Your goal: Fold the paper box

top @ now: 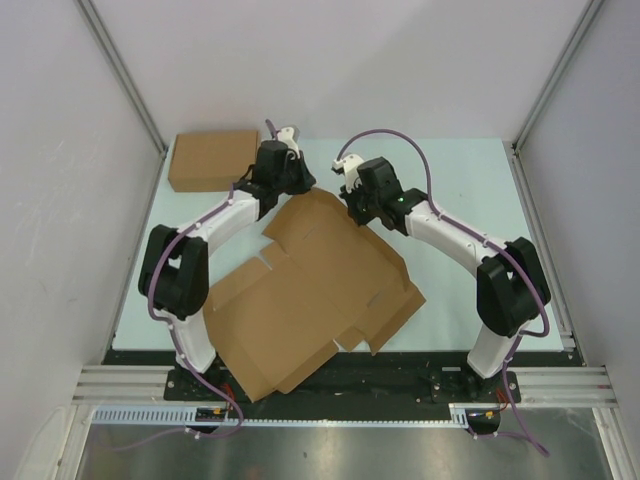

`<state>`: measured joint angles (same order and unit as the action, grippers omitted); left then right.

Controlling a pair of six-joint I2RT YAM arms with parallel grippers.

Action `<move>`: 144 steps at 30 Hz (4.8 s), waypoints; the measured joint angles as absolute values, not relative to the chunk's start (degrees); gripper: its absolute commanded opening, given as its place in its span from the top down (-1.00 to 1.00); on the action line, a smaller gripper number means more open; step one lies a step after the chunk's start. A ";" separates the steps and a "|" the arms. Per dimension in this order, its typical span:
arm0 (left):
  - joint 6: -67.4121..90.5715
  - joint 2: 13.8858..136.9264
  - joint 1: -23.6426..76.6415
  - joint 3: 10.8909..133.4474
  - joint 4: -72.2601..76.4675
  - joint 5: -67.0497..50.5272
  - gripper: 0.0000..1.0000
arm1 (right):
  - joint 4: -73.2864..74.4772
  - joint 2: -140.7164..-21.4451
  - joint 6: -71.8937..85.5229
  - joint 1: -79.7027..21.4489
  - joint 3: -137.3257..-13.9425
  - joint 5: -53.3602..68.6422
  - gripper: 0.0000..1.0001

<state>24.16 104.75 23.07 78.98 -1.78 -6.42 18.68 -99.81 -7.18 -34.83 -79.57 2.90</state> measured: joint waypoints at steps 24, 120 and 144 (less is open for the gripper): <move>28.03 107.83 26.55 72.47 3.90 -9.80 0.94 | 19.40 -99.09 -7.35 -35.20 -79.48 2.79 1.00; 43.62 95.13 17.74 42.81 9.82 -7.33 0.92 | 24.62 -97.06 -10.13 -36.99 -79.05 -8.62 1.00; 48.49 83.66 23.64 33.39 15.88 -10.46 0.78 | 24.93 -96.09 -10.11 -37.34 -79.05 -9.69 1.00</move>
<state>48.49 83.66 23.64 33.39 15.88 -10.46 24.93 -96.09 -10.11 -37.34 -79.05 -9.69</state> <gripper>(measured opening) 0.128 0.019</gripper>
